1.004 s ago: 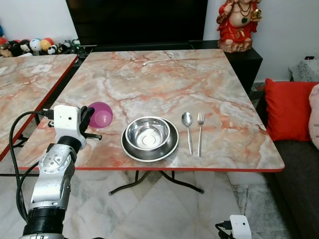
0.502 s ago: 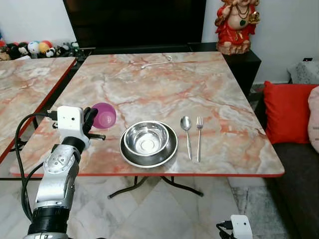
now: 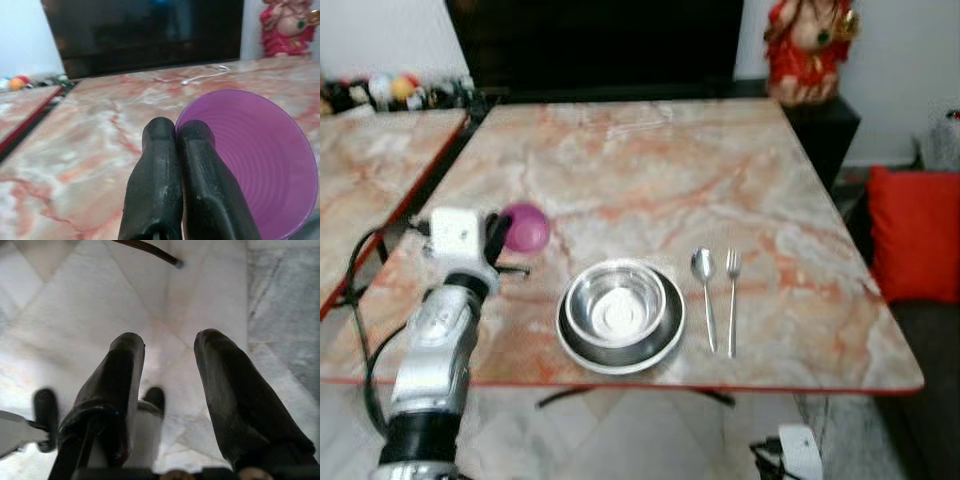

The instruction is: Setting the table

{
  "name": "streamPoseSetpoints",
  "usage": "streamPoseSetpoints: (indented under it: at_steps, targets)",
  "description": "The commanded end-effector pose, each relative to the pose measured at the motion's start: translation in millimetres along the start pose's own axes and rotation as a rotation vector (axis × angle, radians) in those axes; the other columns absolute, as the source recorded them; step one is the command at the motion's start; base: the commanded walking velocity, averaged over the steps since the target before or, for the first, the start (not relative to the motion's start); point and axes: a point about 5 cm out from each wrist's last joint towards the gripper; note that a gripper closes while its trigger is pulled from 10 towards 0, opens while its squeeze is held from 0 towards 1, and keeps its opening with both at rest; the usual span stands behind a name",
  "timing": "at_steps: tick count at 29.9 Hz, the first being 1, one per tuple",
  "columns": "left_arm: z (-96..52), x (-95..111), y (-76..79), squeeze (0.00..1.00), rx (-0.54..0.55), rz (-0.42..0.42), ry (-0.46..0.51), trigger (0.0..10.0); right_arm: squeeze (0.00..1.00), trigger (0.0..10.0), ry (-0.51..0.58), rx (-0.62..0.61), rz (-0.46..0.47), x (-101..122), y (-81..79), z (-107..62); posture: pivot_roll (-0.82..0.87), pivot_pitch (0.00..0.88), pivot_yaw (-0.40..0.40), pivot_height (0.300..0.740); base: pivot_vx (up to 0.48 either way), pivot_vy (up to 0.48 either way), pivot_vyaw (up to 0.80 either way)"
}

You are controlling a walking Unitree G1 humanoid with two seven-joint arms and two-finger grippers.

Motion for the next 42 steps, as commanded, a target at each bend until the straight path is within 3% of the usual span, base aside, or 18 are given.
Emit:
streamPoseSetpoints:
  at_steps: [1,12,14,18,27,28,29,34,42]
  targets:
    - [-6.8,-0.3,-19.0,0.0,0.056,0.018,-0.006,10.0,0.0,10.0,0.003,0.021,0.001,3.9,-8.2,2.0,-0.01,0.0,0.042,0.74,0.0,0.0,0.0]
    - [9.0,6.3,-11.5,0.0,-0.018,-0.048,-0.006,10.0,0.0,10.0,0.0,0.028,-0.005,4.4,-8.3,2.2,0.0,0.0,0.033,0.74,0.0,0.0,0.0]
    - [17.3,2.7,-2.5,0.0,-0.088,-0.052,-0.054,10.0,0.0,10.0,0.0,0.029,-0.006,4.6,-8.3,2.2,0.0,0.0,0.034,0.74,0.0,0.0,0.0]
    - [24.8,-1.2,0.4,0.0,-0.112,-0.082,-0.095,10.0,0.0,10.0,0.0,0.029,-0.002,4.8,-8.7,2.3,0.0,0.0,0.036,0.74,0.0,0.0,0.0]
    - [57.8,3.1,2.0,0.0,-0.058,0.011,-0.192,10.0,0.0,10.0,0.002,0.033,-0.005,7.0,-8.9,2.9,0.01,0.0,0.03,0.74,0.0,0.0,0.0]
    - [63.4,-4.3,4.0,0.0,-0.007,-0.079,-0.283,10.0,0.0,10.0,0.002,0.034,-0.007,7.4,-9.0,3.0,0.01,0.0,0.03,0.74,0.0,0.0,0.0]
    - [65.4,-8.5,6.8,0.0,0.009,-0.116,-0.33,10.0,0.0,10.0,0.003,0.036,-0.006,7.7,-9.6,3.1,0.0,0.0,0.032,0.74,0.0,0.0,0.0]
    - [66.6,-13.4,15.1,0.0,-0.045,-0.117,-0.389,10.0,0.0,10.0,0.007,0.038,-0.011,8.9,-11.0,3.5,-0.01,0.0,0.04,0.74,0.0,0.0,0.0]
    - [65.9,-13.0,4.5,0.0,-0.022,-0.103,-0.432,10.0,0.0,10.0,0.008,0.032,-0.013,9.2,-11.0,3.6,0.01,0.0,0.04,0.74,0.0,0.0,0.0]
Point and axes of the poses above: a point about 5 cm out from each wrist's last joint towards the gripper, its own z axis pointing out of the wrist towards the gripper, its own x axis along the axis of the wrist's last joint, y = z × x, and after that the axes turned 2 degrees about z, right-handed
